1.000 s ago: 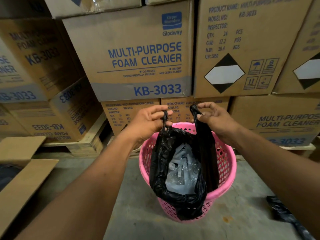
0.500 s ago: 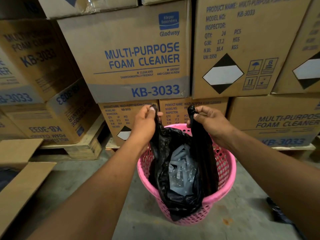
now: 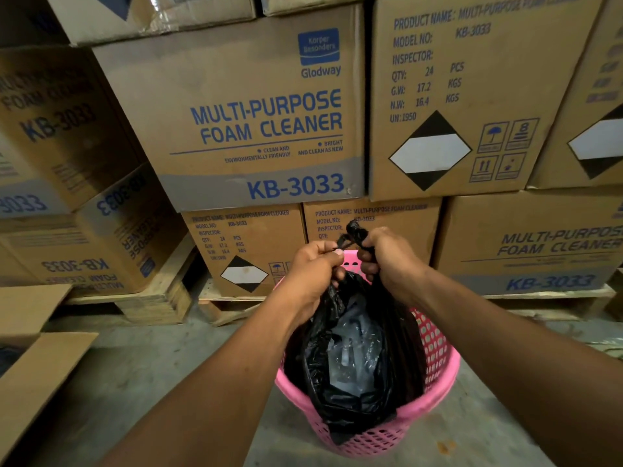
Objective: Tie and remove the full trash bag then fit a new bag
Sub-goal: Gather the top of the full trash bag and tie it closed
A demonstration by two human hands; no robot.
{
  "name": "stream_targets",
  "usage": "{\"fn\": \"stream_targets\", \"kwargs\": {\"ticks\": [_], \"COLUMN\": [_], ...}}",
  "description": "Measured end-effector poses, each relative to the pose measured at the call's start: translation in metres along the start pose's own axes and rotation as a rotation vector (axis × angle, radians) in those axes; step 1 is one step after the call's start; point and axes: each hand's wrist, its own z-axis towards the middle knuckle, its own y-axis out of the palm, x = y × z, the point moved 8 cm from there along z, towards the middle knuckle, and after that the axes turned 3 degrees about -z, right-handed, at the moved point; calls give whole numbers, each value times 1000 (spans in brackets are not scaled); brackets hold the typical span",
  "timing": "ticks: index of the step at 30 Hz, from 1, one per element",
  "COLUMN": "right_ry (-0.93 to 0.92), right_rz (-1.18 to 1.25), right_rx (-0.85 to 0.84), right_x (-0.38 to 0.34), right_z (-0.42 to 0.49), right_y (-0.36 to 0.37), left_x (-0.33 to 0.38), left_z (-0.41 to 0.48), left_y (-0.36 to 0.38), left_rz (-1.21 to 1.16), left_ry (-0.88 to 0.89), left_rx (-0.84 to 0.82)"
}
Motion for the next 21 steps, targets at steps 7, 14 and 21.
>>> {"fn": "stream_targets", "kwargs": {"ticks": [7, 14, 21], "right_ry": [-20, -33, -156], "right_rz": [29, 69, -61], "right_rx": [-56, -170, -222], "right_x": [5, 3, -5], "right_z": [7, 4, -3], "right_y": [-1, 4, 1], "left_x": [-2, -13, -14], "left_z": [5, 12, 17], "left_y": [-1, -3, -9], "left_rz": [-147, -277, -172], "left_ry": [44, -28, 45], "left_rx": [-79, -19, 88]}}
